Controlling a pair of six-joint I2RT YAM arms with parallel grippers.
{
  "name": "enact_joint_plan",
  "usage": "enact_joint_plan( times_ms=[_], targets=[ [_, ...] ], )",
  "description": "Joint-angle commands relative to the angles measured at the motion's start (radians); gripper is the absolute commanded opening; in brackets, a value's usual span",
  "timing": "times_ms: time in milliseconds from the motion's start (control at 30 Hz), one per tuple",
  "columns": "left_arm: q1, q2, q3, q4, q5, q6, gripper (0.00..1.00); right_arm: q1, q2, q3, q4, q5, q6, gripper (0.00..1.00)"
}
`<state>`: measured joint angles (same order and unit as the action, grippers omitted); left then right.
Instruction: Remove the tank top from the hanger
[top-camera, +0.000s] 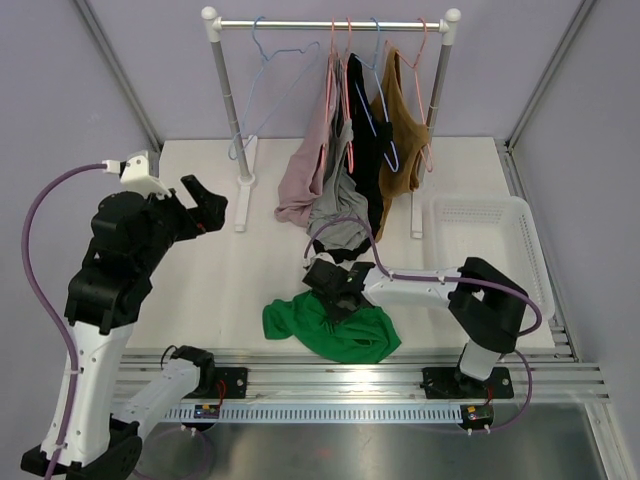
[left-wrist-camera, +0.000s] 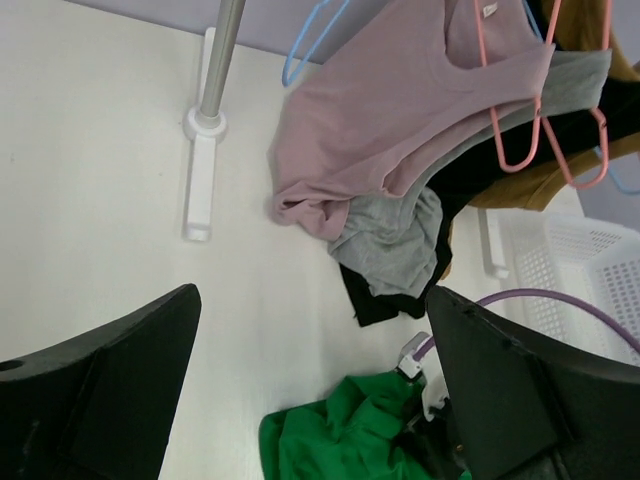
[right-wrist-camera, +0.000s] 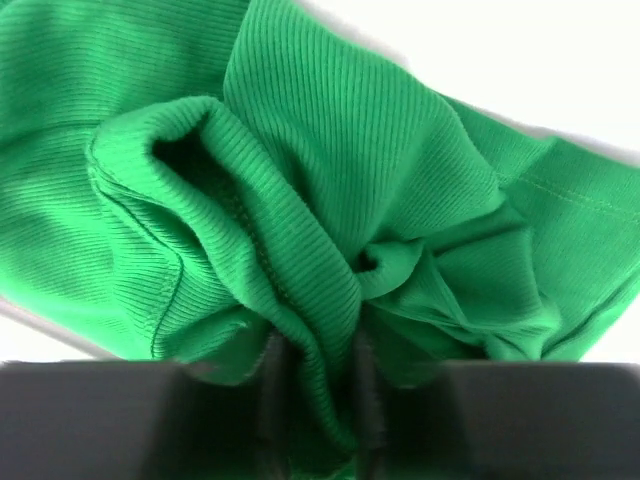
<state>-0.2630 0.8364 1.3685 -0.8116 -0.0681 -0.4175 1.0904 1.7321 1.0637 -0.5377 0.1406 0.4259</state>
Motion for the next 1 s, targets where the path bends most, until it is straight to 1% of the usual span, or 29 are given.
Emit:
enact_joint_plan(
  times_ms=[0, 67, 100, 133, 233, 267, 300, 333, 367, 400, 433, 467, 500, 533, 567, 600, 633, 667, 700, 800, 833, 900, 933, 967],
  targets=[
    [-0.004, -0.081, -0.041, -0.009, -0.039, 0.094, 0.99, 0.031, -0.069, 0.007, 0.042, 0.002, -0.013, 0.00],
    [-0.004, -0.146, -0.113, 0.008, -0.082, 0.117, 0.99, 0.032, -0.159, 0.031, 0.013, 0.049, -0.016, 0.00],
    [-0.004, -0.170, -0.141, 0.018, -0.099, 0.131, 0.99, 0.032, -0.192, 0.045, -0.034, 0.068, -0.024, 0.00],
    [-0.004, -0.213, -0.204, 0.031, -0.139, 0.149, 0.99, 0.031, -0.254, 0.082, -0.063, 0.091, -0.026, 0.00],
    [-0.004, -0.272, -0.294, 0.075, -0.224, 0.164, 0.99, 0.031, -0.357, 0.160, -0.210, 0.210, -0.035, 0.00],
    [-0.004, -0.296, -0.340, 0.097, -0.243, 0.167, 0.99, 0.029, -0.376, 0.221, -0.252, 0.284, -0.035, 0.00],
    [-0.004, -0.304, -0.361, 0.103, -0.262, 0.169, 0.99, 0.031, -0.411, 0.252, -0.328, 0.312, -0.038, 0.00],
    [-0.004, -0.309, -0.376, 0.110, -0.292, 0.169, 0.99, 0.029, -0.425, 0.315, -0.365, 0.345, -0.036, 0.00],
    [-0.004, -0.312, -0.394, 0.114, -0.300, 0.169, 0.99, 0.028, -0.437, 0.349, -0.401, 0.419, -0.033, 0.00],
    [-0.004, -0.312, -0.399, 0.117, -0.303, 0.171, 0.99, 0.028, -0.457, 0.381, -0.472, 0.451, -0.032, 0.00],
    [-0.004, -0.310, -0.399, 0.117, -0.299, 0.171, 0.99, 0.025, -0.465, 0.453, -0.508, 0.526, -0.030, 0.00],
    [-0.004, -0.309, -0.399, 0.118, -0.297, 0.171, 0.99, 0.014, -0.471, 0.493, -0.542, 0.557, -0.029, 0.00],
    [-0.004, -0.307, -0.399, 0.120, -0.294, 0.174, 0.99, 0.006, -0.476, 0.536, -0.612, 0.582, -0.030, 0.00],
    [-0.004, -0.307, -0.399, 0.123, -0.288, 0.174, 0.99, -0.001, -0.476, 0.621, -0.643, 0.614, -0.029, 0.00],
    [-0.004, -0.307, -0.399, 0.121, -0.288, 0.174, 0.99, -0.009, -0.473, 0.666, -0.678, 0.679, -0.027, 0.00],
    [-0.004, -0.312, -0.402, 0.121, -0.286, 0.172, 0.99, -0.036, -0.470, 0.705, -0.743, 0.709, -0.032, 0.00],
    [-0.002, -0.312, -0.404, 0.124, -0.283, 0.172, 0.99, -0.067, -0.465, 0.767, -0.767, 0.740, -0.035, 0.00],
    [-0.002, -0.315, -0.404, 0.121, -0.282, 0.172, 0.99, -0.107, -0.464, 0.788, -0.783, 0.755, -0.047, 0.00],
    [-0.002, -0.313, -0.401, 0.118, -0.283, 0.169, 0.99, -0.213, -0.470, 0.801, -0.792, 0.752, -0.074, 0.00],
    [-0.002, -0.315, -0.382, 0.108, -0.288, 0.169, 0.99, -0.352, -0.511, 0.777, -0.736, 0.731, -0.140, 0.00],
    [-0.004, -0.316, -0.372, 0.106, -0.288, 0.168, 0.99, -0.433, -0.519, 0.756, -0.716, 0.722, -0.153, 0.00],
    [-0.004, -0.313, -0.359, 0.104, -0.279, 0.168, 0.99, -0.516, -0.519, 0.727, -0.659, 0.686, -0.189, 0.00],
    [-0.002, -0.312, -0.353, 0.101, -0.265, 0.166, 0.99, -0.597, -0.514, 0.691, -0.642, 0.673, -0.194, 0.00],
    [-0.002, -0.304, -0.339, 0.100, -0.254, 0.164, 0.99, -0.633, -0.507, 0.670, -0.628, 0.624, -0.197, 0.00]
  ],
)
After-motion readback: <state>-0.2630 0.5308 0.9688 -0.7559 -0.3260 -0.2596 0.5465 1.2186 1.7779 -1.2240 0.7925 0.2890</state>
